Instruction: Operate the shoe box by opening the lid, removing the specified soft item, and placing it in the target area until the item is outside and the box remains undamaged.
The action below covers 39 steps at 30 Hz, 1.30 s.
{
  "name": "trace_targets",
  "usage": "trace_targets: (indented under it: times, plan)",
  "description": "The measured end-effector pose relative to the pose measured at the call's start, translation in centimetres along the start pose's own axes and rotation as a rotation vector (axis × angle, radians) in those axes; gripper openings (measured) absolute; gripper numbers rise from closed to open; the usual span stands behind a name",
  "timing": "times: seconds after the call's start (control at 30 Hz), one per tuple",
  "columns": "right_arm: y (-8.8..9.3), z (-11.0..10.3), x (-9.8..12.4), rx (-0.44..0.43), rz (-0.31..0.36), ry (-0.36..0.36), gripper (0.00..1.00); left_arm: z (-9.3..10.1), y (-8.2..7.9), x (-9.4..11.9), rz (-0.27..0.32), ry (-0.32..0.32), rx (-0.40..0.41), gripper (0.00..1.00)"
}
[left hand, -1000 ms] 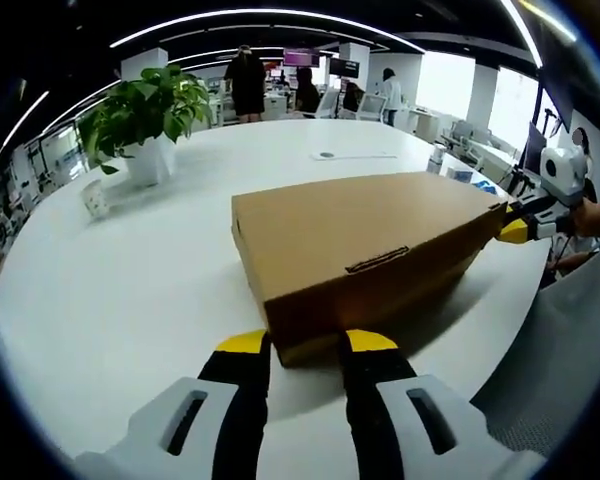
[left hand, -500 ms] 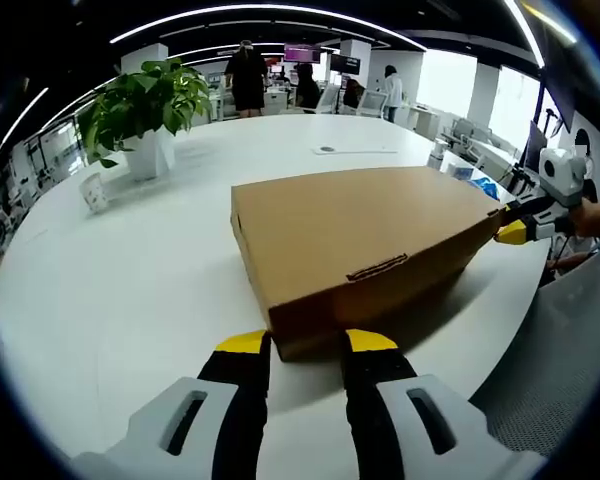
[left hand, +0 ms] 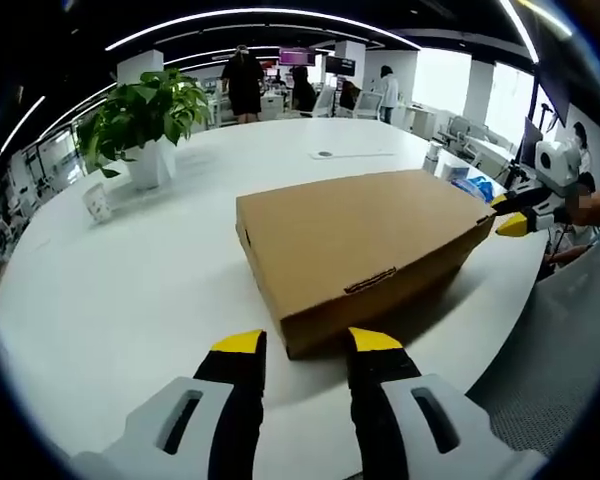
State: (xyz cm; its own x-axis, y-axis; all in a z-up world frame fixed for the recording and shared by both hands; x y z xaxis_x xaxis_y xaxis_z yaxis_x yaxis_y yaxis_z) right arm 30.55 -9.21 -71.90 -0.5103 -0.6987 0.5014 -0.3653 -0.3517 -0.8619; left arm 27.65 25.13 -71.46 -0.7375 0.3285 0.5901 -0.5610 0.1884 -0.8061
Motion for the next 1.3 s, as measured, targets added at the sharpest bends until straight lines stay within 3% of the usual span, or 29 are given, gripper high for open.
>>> trace_targets:
  times: [0.33, 1.07, 1.1, 1.3]
  plan:
    - [-1.2, -0.2, -1.1, 0.073, 0.053, -0.003, 0.32, 0.4, -0.7, -0.9, -0.017, 0.042, -0.089, 0.33]
    - [0.0, -0.7, -2.1, 0.125, 0.005, 0.032, 0.3, 0.3, 0.0, -2.0, -0.058, 0.033, -0.057, 0.35]
    - [0.4, -0.7, -2.1, 0.11, -0.021, 0.034, 0.29, 0.3, 0.0, -2.1, -0.058, 0.035, -0.058, 0.35]
    - [0.4, -0.6, -2.3, 0.12, -0.009, 0.051, 0.28, 0.2, -0.2, -2.4, -0.045, 0.021, -0.056, 0.34]
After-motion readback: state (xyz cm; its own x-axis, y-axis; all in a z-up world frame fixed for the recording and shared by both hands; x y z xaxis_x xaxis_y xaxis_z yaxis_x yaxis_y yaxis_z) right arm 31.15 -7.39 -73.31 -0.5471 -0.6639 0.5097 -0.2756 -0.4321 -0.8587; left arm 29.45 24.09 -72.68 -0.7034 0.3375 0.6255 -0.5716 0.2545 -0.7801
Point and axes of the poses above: the point that each gripper's makers call its tool centre point, and the gripper's own axes: x roughly backward along the fingers, z roughly to its right, y roughly out of its underside, the point moved 7 cm from there along x, roughly backward along the fingers, and after that the axes turned 5 degrees about z, right-handed, at the moved point
